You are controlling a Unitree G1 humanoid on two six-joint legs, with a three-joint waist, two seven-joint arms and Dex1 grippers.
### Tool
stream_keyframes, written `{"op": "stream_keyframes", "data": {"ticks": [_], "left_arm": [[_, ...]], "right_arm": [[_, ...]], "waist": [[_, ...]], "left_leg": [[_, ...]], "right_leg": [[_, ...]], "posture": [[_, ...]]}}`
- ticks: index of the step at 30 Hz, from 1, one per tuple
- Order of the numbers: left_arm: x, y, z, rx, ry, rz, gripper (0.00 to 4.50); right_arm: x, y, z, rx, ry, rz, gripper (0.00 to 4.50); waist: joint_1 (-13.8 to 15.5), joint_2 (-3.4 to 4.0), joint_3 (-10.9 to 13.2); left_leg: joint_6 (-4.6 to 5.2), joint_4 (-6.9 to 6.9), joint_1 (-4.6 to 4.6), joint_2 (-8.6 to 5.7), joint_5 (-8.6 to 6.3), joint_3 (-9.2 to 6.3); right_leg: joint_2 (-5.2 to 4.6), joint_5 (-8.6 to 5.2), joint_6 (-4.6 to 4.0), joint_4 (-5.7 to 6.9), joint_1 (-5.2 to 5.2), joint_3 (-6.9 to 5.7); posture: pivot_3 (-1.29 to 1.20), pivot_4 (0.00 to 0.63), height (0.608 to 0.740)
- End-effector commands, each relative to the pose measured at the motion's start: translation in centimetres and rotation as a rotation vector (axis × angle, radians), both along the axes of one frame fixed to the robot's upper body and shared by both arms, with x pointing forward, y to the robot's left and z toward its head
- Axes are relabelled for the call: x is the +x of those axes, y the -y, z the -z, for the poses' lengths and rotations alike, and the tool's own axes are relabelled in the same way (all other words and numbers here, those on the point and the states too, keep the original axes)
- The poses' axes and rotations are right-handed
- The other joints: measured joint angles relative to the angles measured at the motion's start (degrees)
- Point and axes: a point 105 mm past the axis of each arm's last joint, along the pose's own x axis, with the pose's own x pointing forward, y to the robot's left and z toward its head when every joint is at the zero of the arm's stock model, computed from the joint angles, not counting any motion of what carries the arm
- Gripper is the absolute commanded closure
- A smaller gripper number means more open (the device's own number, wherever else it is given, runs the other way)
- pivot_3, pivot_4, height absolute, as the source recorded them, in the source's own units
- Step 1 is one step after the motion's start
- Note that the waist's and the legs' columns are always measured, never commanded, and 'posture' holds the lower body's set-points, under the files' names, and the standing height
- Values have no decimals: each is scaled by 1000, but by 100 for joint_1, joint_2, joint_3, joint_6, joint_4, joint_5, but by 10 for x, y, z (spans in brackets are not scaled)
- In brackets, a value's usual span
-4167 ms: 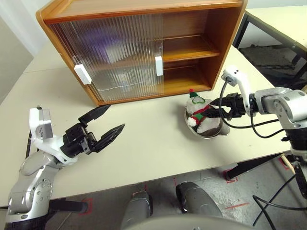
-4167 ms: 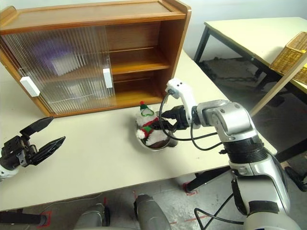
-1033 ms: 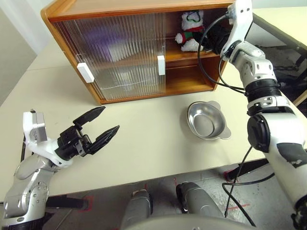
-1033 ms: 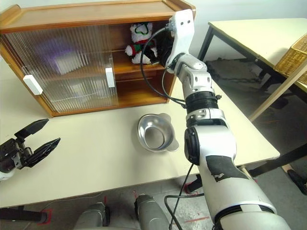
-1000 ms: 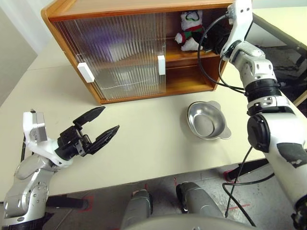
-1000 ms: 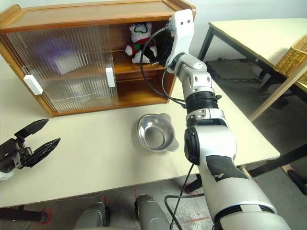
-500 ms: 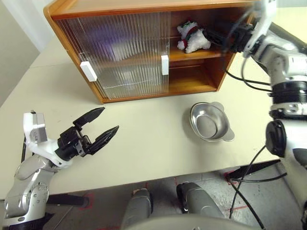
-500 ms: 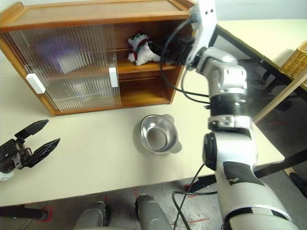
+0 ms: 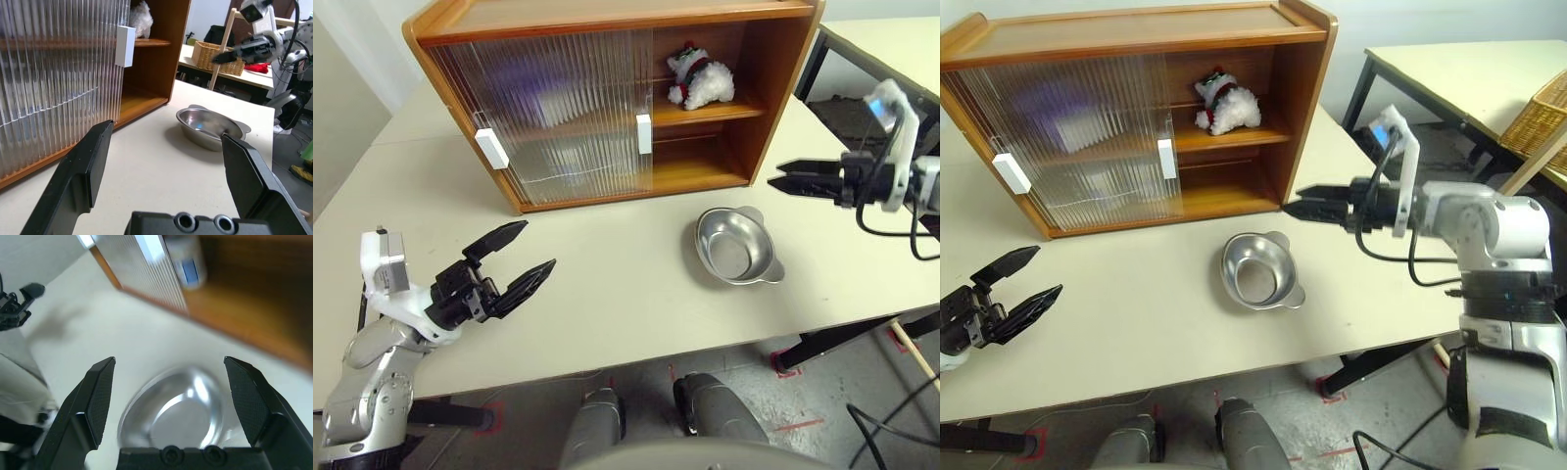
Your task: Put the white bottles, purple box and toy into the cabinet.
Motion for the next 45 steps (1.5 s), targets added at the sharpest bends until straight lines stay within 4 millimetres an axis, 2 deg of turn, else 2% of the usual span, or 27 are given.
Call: {"op": "stream_keyframes", "data": {"ticks": [1,2,6,11,20,28,45], "left_arm": [[-2,-3,3,8,-17,-7,0],[-2,-3,3,8,-18,-7,0],[0,1,3,7,-18,3,0],[1,0,2,10,-17,5,0],[1,0,2,7,-19,6,0],[3,0,0,20,-18,10,0],[3,-2,-2,18,-7,-6,0]], "right_arm": [[10,17,19,-85,24,119,42],[13,20,23,-99,31,144,42],[-9,21,38,-51,-110,109,42],[-29,39,62,50,-246,122,42],[-61,50,75,203,-476,135,42],[-71,32,90,197,-543,97,42],[-71,7,99,223,-570,61,42]], "waist": [[-7,1,1],[-8,0,2],[3,2,7],[29,-9,16],[28,-32,34],[16,-35,40],[19,-38,44]], "left_leg": [[0,-3,0,0,0,0],[-1,-5,-1,1,-1,-1],[-2,-12,-16,1,-3,-3],[-5,-14,-27,-7,-14,-7],[-1,-11,-28,-18,-27,-6],[-3,-10,-25,-19,-28,-6],[2,-10,-26,-19,-37,-6]], "right_leg": [[0,-1,1,0,-1,0],[0,-2,2,-1,-3,0],[0,-10,6,-3,-17,3],[-1,-32,15,-4,-19,6],[-1,-49,24,-5,-15,13],[-1,-49,24,-5,-14,13],[-1,-53,23,-5,-15,13]], "posture": [[-176,106,740],[-176,106,740],[-178,107,740],[-177,104,740],[-180,104,740],[-183,104,740],[-177,97,740]]}}
